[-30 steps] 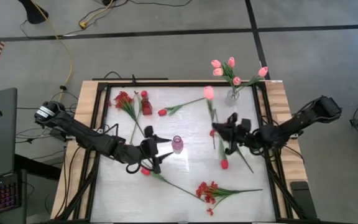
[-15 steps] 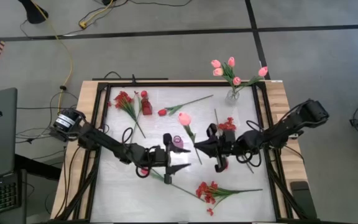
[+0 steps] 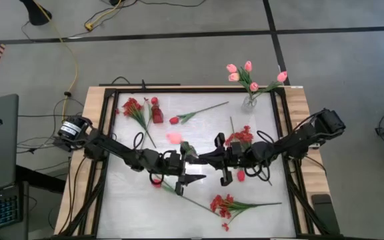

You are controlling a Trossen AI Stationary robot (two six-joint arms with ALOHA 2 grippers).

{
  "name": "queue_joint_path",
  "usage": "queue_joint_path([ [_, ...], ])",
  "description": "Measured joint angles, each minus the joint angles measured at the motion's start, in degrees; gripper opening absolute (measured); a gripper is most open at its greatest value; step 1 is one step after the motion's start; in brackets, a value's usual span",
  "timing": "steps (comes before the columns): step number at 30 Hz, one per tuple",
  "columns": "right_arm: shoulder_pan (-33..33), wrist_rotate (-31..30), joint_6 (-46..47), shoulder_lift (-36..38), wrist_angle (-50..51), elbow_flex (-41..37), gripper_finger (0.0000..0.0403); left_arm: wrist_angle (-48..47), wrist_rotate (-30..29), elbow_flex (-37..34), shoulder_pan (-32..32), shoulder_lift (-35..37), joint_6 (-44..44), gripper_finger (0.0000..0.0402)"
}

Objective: Sort flowers into vase by color
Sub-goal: Put the pink flower into the transparent vase

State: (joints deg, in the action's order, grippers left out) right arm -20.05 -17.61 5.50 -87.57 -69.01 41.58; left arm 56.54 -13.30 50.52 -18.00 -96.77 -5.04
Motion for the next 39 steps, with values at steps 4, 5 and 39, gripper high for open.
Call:
queue_joint_path([
  [4,-0.03,0.07,-1.52,1.02,2.30,0.20,0.0020,-1.47,1.53,0.00,0.00,0.00,0.96,0.0212],
  [5,-0.04,0.09,-2.27,1.37,2.78,0.20,0.0020,-2.48,4.07,0.00,0.03,0.00,1.17,0.0212],
  [39,-0.55,-0.02,0.50,1.99,-0.83,0.22,0.0020,1.48,-8.38,0.04,-0.74,0.10,6.43,0.0212],
])
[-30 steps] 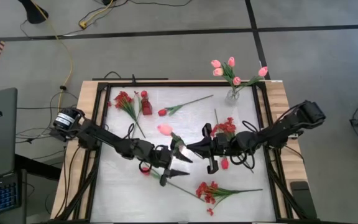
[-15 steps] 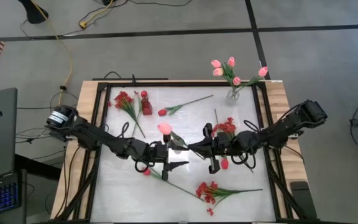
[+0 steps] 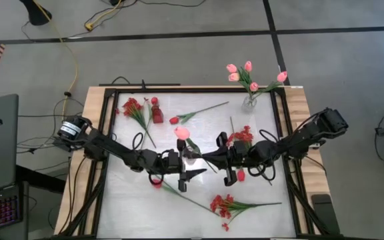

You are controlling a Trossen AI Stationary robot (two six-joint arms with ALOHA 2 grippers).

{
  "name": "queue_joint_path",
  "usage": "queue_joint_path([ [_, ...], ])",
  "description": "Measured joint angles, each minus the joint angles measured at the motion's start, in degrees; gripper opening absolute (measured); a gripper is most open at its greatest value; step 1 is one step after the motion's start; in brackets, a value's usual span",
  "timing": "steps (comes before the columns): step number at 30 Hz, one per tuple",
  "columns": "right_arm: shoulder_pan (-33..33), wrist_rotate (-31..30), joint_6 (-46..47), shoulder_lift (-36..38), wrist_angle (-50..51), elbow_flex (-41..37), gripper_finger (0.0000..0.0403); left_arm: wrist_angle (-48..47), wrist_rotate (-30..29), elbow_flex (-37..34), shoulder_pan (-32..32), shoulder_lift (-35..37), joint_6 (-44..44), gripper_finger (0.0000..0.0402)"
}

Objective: Sort flowers into vase by color
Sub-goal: Put the pink flower into the transparent vase

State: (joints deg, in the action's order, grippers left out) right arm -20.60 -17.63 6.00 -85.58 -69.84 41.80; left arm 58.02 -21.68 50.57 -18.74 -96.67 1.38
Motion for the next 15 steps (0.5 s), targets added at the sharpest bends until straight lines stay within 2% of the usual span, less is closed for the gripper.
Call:
queue_joint_path([
  [4,0.05,0.00,-0.25,0.00,0.30,0.00,0.0020,2.23,4.40,0.02,0.24,-0.02,-1.20,0.0212],
  [9,0.76,-0.04,-0.31,0.00,-0.94,0.00,0.0020,4.72,4.55,0.11,0.88,-0.06,-1.79,0.0212],
  [15,1.22,-0.09,-2.59,0.00,-4.24,0.00,0.0020,4.14,7.44,1.54,2.10,-0.03,-1.81,0.0212],
])
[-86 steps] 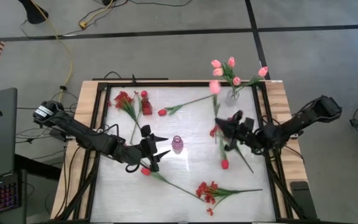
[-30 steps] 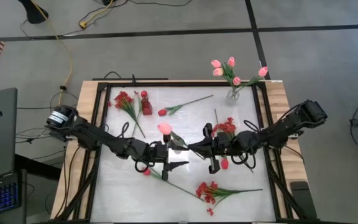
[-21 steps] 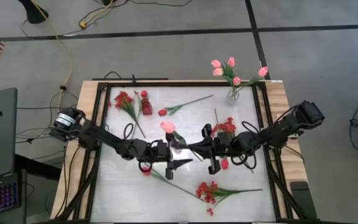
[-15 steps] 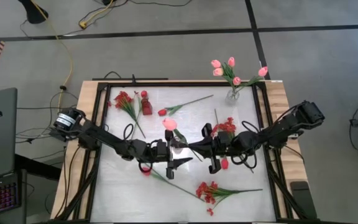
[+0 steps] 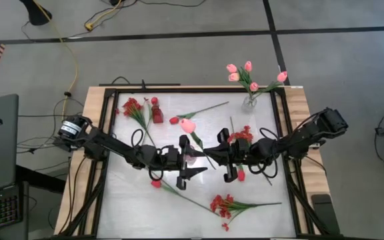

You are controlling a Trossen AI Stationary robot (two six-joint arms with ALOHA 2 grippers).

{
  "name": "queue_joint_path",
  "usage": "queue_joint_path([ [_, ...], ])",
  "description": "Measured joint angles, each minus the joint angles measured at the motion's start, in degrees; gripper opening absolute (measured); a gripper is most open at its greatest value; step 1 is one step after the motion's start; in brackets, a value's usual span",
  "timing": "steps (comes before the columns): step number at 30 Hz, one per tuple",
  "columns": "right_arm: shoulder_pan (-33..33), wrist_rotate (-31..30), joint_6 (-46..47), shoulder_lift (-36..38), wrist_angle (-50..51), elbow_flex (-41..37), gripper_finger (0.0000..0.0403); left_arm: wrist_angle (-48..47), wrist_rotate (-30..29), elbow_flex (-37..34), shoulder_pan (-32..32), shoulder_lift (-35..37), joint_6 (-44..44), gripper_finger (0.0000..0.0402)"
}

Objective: Sort flowers into vase by color
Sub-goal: Put the pink flower into the transparent vase

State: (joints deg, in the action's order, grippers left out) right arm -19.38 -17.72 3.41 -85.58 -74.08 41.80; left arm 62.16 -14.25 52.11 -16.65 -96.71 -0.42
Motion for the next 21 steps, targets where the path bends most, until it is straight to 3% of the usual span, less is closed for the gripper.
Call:
queue_joint_path([
  [9,-0.02,-0.02,-0.32,0.00,-0.13,0.00,0.0020,-0.79,-0.08,0.03,0.90,0.04,-0.87,0.0204],
  [21,-0.02,-0.11,-0.44,0.00,0.34,0.00,0.0020,-0.75,1.42,0.03,2.78,0.04,-2.54,0.0121],
])
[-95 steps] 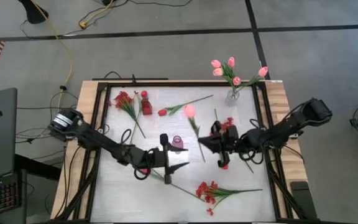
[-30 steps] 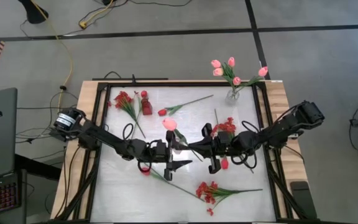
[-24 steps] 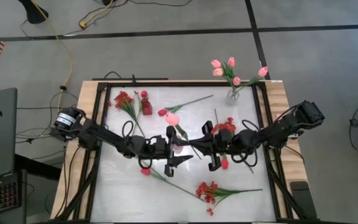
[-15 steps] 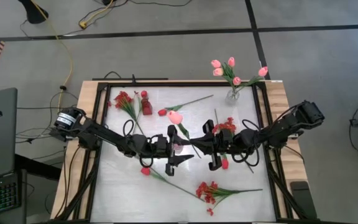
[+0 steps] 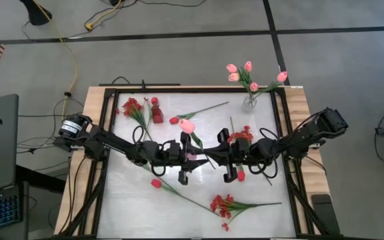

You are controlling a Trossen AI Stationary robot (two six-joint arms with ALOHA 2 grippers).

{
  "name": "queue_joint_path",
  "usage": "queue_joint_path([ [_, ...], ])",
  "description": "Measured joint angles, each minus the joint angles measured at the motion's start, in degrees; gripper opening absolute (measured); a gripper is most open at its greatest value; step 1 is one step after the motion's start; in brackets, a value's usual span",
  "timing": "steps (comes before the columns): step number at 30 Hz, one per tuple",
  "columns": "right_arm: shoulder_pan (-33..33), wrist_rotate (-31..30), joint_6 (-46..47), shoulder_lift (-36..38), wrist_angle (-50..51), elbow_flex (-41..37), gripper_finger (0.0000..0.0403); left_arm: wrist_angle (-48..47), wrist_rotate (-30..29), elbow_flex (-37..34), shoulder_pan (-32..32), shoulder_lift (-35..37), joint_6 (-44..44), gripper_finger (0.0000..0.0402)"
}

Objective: Sort flowers into vase by color
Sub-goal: Put the pink flower into the transparent vase

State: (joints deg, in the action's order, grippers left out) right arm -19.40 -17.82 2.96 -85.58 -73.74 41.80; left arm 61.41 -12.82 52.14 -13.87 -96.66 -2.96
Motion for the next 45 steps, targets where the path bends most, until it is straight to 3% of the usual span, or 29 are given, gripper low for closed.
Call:
queue_joint_path([
  [10,0.00,-0.02,0.02,0.00,0.63,0.00,0.0048,1.12,3.52,0.00,0.00,0.00,-0.35,0.0007],
  [18,0.00,-0.04,0.39,0.65,4.49,0.00,0.0056,-0.84,3.52,0.00,0.00,0.07,-0.22,0.0001],
  [22,0.00,-0.02,-0.31,4.18,12.03,-0.02,0.0071,-8.25,3.48,0.00,0.00,3.02,-0.54,0.0000],
  [29,0.00,-0.15,0.03,14.30,33.34,-0.02,0.0151,-28.18,1.58,0.00,-0.56,13.34,-0.62,0.0000],
  [33,0.07,-0.17,0.07,16.26,37.92,-0.02,0.0208,-35.54,0.07,0.00,-0.70,16.07,-2.08,0.0000],
  [38,1.24,-0.13,0.43,14.54,37.10,-0.02,0.0255,-34.17,-0.04,0.01,-0.68,14.51,-3.92,0.0000],
  [45,2.15,0.77,1.76,12.09,36.98,-0.02,0.0260,-32.48,0.57,0.00,0.04,10.63,-6.66,0.0000],
])
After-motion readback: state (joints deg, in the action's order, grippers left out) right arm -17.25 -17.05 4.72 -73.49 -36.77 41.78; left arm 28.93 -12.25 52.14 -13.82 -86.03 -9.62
